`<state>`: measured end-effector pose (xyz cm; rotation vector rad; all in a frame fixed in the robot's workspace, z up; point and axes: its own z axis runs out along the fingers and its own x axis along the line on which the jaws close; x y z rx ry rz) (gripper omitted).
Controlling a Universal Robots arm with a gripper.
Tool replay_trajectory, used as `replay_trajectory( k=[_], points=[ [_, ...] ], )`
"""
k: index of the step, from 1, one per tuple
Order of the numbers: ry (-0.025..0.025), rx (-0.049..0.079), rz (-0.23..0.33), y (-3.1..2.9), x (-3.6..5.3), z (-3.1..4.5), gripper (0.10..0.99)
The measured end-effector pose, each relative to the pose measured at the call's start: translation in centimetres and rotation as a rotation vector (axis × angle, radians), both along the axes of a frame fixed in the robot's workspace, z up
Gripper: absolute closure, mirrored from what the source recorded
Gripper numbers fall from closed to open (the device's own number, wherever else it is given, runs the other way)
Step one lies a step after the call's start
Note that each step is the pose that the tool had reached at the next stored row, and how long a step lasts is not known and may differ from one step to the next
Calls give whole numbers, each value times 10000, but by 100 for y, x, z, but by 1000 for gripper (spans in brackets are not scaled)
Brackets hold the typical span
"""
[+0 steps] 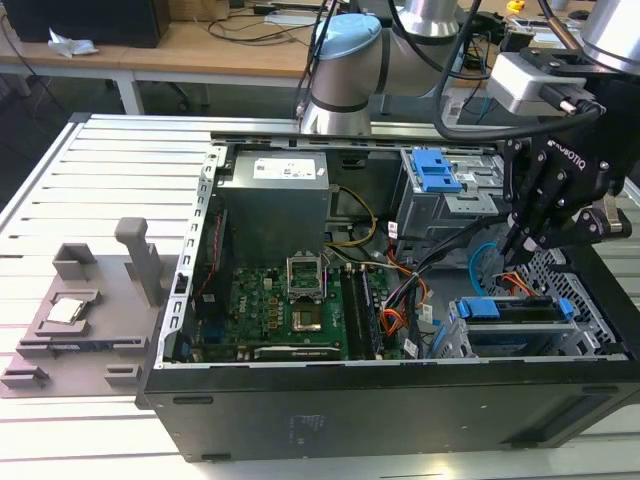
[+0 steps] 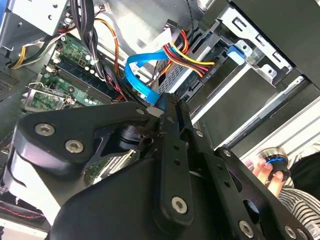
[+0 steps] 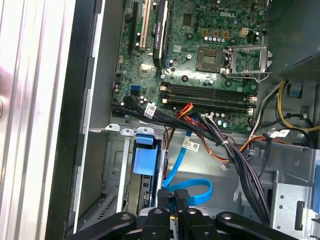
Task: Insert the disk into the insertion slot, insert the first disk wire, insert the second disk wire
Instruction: 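Insert the second disk wire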
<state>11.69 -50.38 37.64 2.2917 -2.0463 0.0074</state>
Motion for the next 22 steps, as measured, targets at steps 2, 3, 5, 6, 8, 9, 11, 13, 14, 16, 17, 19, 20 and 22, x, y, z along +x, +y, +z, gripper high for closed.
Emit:
replay_trajectory(
  k=[2,3,5,6,8,9,11,13,14,16,17,19,20,22],
  points=[
    [0,0,0,-2,0,-1,925],
    [0,2,0,-33,-1,-2,925],
    [0,-1,0,-182,0,-23,925],
    [0,0,0,-231,0,-42,925],
    [0,29,-20,-306,0,-84,925],
    [0,60,-52,-324,0,-100,925],
    [-1,123,-119,-337,0,-118,925],
    [0,298,-261,-346,0,-137,925],
    [0,421,-368,-348,2,-153,925],
    [-3,467,-556,-349,20,-202,925],
    [-7,467,-711,-349,35,-238,925],
    [-6,468,-803,-349,64,-265,925],
    [-3,468,-847,-347,86,-280,925],
    [-2,467,-884,-343,108,-294,925]
  ],
)
